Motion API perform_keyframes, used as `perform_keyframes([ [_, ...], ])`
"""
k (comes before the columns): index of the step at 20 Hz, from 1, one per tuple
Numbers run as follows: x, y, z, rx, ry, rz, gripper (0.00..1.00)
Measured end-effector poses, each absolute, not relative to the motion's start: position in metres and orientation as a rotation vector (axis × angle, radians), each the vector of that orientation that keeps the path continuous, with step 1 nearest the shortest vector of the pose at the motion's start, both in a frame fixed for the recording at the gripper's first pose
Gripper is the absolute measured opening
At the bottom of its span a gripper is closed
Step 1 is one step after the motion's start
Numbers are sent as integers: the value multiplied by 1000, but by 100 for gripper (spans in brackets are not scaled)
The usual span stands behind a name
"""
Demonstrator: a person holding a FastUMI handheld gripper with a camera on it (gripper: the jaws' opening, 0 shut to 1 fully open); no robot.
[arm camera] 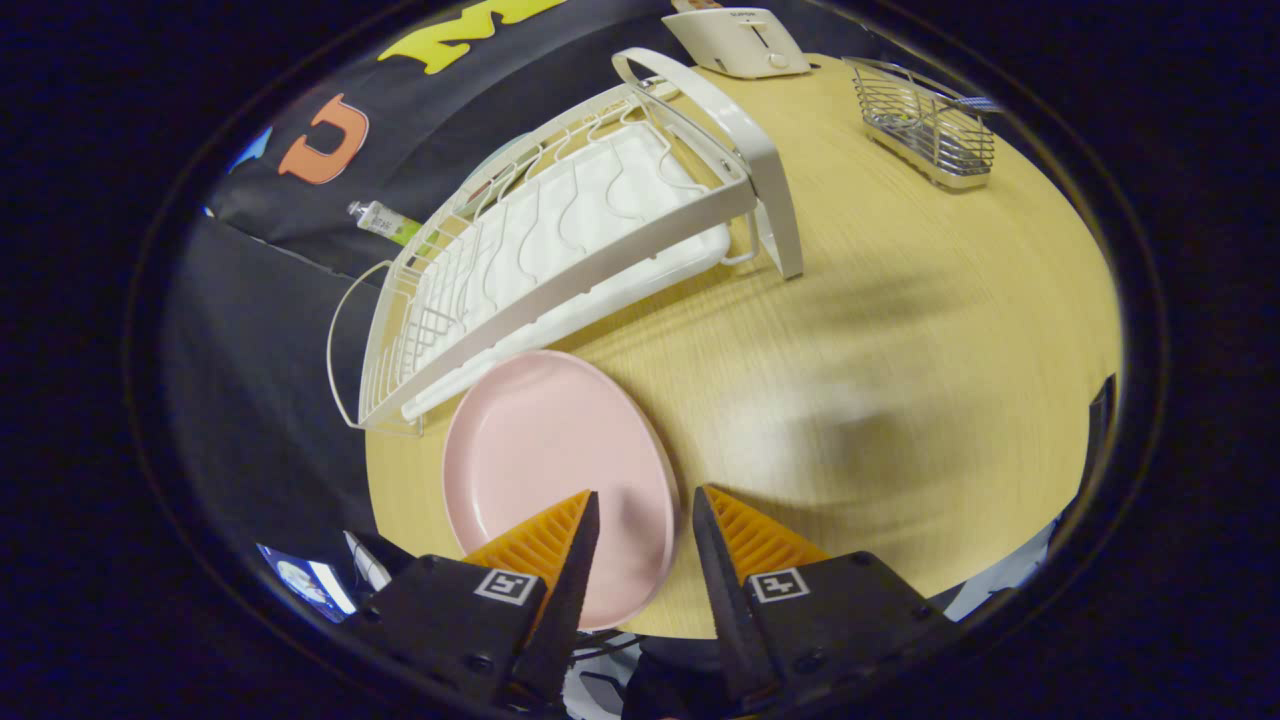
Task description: Take the plate from the dish rack, then take the spoon from the basket and place it into the plate.
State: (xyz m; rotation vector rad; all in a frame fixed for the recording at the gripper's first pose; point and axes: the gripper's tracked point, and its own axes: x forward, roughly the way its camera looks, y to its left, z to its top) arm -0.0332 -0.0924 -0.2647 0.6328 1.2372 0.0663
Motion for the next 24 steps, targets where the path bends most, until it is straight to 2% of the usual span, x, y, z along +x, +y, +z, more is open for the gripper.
perform_keyframes([
  [2, -37, -100, -260, 598, 1245, 43, 83],
  [3, -39, -102, -254, 588, 1243, 34, 97],
  [4, -41, -107, -250, 578, 1234, 17, 99],
  [10, -47, -149, -198, 359, 1041, -136, 99],
  [19, -20, -163, -136, 280, 586, -138, 99],
  [24, -18, -201, -138, 419, 342, -152, 100],
])
